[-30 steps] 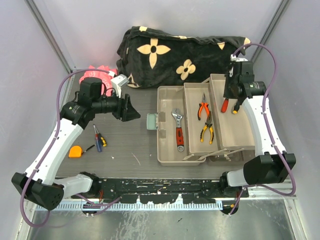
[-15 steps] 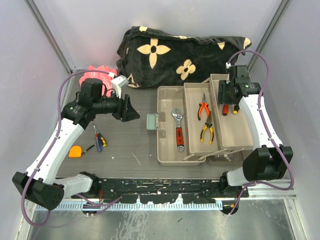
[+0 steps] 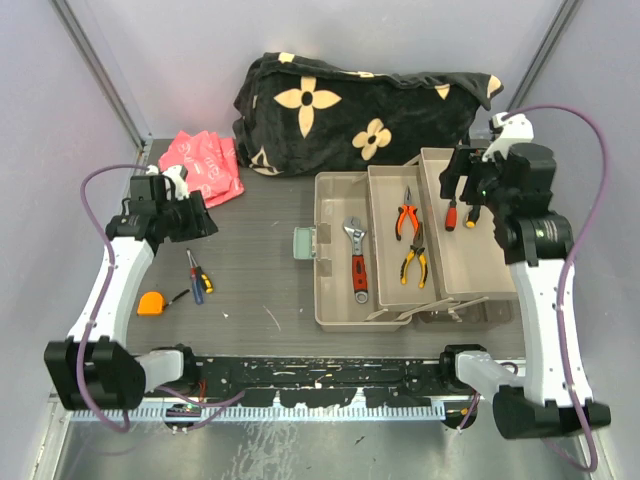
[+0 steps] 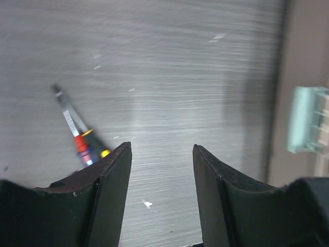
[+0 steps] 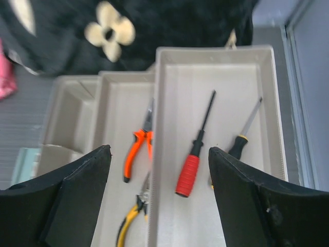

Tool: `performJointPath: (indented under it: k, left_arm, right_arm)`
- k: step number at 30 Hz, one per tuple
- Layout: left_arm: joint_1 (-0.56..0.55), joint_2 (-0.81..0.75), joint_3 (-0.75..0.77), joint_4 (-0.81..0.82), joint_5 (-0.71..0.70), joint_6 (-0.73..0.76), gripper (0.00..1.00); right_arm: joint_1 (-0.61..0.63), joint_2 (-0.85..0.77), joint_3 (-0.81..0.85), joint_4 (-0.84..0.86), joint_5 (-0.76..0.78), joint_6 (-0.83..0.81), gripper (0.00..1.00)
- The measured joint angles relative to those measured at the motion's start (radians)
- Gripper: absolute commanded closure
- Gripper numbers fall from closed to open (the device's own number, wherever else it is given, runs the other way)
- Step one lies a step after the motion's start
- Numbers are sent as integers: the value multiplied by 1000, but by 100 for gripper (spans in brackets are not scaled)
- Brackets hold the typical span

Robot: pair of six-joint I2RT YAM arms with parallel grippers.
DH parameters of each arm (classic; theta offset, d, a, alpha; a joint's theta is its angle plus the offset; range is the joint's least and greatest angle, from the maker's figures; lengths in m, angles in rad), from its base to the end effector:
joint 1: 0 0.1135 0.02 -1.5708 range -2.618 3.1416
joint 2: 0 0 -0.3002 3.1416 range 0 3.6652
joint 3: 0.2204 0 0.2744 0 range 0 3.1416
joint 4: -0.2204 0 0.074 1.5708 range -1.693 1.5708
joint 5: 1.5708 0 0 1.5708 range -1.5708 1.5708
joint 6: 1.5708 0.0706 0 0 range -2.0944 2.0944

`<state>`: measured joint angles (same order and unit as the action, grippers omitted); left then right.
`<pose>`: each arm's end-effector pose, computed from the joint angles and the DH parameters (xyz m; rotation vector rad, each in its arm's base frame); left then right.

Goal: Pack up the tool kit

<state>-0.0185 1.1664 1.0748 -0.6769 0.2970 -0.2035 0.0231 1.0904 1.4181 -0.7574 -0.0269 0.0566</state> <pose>0.2753 -0.0258 0.3264 -0.0682 2.3411 -0.4574 0.2468 0.0076 0.4625 0.0163 2.0011 0.0781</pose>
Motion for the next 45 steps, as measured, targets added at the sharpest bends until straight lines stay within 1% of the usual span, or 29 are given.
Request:
performJointPath:
  k: [2,4,9,13,19,32,33,34,35,37,38,42,45]
  left_arm:
    - [33,47,-15,-10,-81,-12,48]
    - [40,105,-39,-20,-137,-20,49]
    - [39,217,-116,-39,-196,-43,54]
    - [39,240,-135,-45,-217,-60,57]
    - [39,292,-151,-34,-242,-72,57]
    - [39,412,-162,-20,-265,-77,57]
    - [39,430,-162,-18,-267,-77,59]
    - [39,447,-149,-31,-267,-77,63]
    - [39,454,-142,-32,-269,-76,70]
    - [39,478,-119,-53,-278,-74,93]
    - [39,490,-105,-66,-277,-71,100]
    - [40,511,-76,-91,-253,-60,100]
    - [35,505,-76,-75,-177,-57,100]
  right_arm:
    - [0,-69,0,38,-50,9,18]
    - [0,-108,1,61,-97,19,18]
    - [0,-135,2,71,-169,29,18]
    - [0,-128,-3,71,-189,29,18]
    - [0,-137,-29,68,-194,28,18]
    - [0,-138,-35,68,-195,25,17]
    - [0,-139,-38,68,-195,25,17]
    - [0,-140,-42,68,-195,25,17]
    - [0,-142,-47,68,-194,25,17]
    - [0,-144,-52,68,-193,23,17]
    - [0,-144,-53,68,-192,23,17]
    - [0,-143,-53,68,-193,16,17]
    - [0,-143,-53,68,-205,16,17]
